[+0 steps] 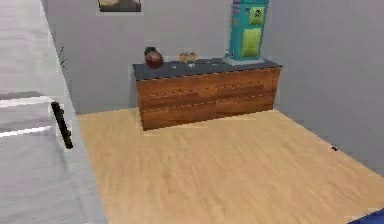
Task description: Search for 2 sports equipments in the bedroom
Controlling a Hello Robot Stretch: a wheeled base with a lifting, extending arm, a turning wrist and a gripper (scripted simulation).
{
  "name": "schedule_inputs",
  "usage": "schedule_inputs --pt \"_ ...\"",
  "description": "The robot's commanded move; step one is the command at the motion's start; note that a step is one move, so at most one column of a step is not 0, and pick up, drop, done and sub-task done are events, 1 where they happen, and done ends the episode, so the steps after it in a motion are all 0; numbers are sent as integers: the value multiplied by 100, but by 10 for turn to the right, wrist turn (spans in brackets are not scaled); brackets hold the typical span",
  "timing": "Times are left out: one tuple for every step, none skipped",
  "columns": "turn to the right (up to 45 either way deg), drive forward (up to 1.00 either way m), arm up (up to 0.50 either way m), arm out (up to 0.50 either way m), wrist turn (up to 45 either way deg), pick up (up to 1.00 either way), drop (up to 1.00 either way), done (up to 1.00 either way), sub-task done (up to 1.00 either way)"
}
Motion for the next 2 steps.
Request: schedule_inputs --pt "0 90 0 0 0 0 0 0 0" --pt "-150 0 0 0 0 0 0 0 0"
